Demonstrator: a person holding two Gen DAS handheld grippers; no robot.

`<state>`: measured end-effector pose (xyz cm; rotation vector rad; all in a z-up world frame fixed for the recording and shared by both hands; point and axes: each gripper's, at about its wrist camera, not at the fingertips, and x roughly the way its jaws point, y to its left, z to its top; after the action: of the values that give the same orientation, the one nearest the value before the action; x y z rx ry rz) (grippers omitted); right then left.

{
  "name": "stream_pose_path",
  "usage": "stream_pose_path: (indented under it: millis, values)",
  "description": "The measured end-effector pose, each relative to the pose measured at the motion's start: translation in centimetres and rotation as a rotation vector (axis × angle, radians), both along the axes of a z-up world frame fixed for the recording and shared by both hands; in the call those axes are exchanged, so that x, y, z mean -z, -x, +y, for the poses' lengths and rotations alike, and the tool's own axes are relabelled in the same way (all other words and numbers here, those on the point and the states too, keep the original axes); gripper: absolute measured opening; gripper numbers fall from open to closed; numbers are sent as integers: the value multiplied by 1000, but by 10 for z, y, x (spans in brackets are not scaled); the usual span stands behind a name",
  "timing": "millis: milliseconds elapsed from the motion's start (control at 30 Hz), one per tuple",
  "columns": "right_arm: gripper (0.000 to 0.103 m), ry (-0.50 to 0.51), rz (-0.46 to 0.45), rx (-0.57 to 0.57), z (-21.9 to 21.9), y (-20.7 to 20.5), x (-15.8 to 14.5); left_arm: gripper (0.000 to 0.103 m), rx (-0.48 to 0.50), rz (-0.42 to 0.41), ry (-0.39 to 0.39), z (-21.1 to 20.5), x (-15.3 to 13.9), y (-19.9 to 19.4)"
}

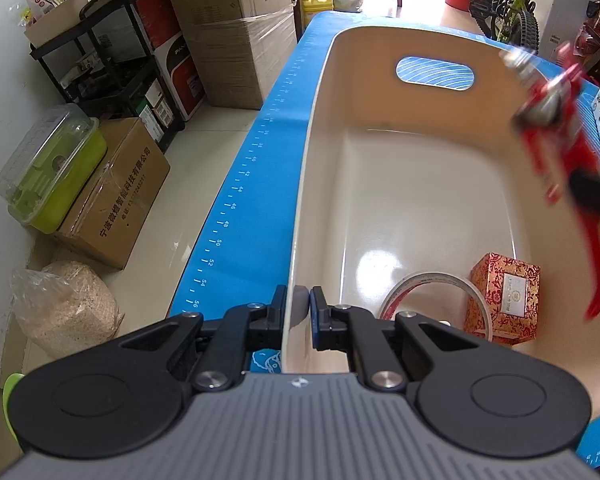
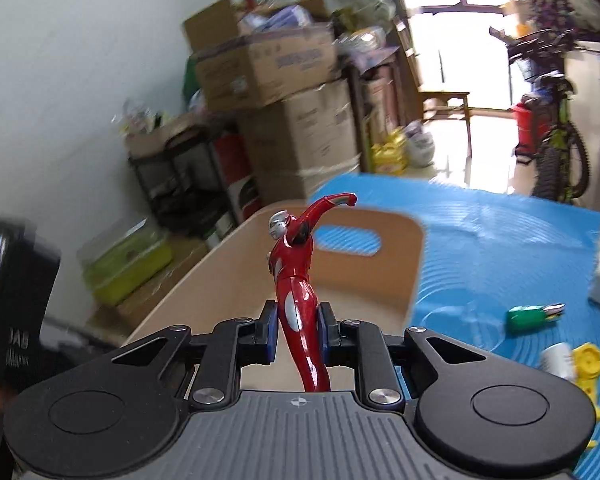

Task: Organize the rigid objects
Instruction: 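Carry the red figure into the basket and release it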

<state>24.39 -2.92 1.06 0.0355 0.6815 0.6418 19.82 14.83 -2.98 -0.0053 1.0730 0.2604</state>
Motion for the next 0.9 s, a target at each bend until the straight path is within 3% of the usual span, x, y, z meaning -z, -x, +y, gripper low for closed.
stream_pose_path:
  millis: [233,467,500,567,700,800,900]
  values:
    - [30,110,99,-123,34,12,28,13,1,0,-2,0,0,0]
    - [30,164,151,-162,42,13,38,13,1,-1,-2,0,0,0]
    - [33,159,148,-158,41,13,37,13,0,0,-2,0,0,0]
    - [48,142,146,-153,38,13,34,13,1,-1,-1,1,-1,0]
    - [53,95,117,-126,24,11,24,13,1,0,-2,1,-1,0]
    - [67,74,80,-84,8,8,12,13,0,0,-1,0,-1,0]
    - [70,40,34,-11,-15,0,-2,13,0,0,-1,0,-1,0]
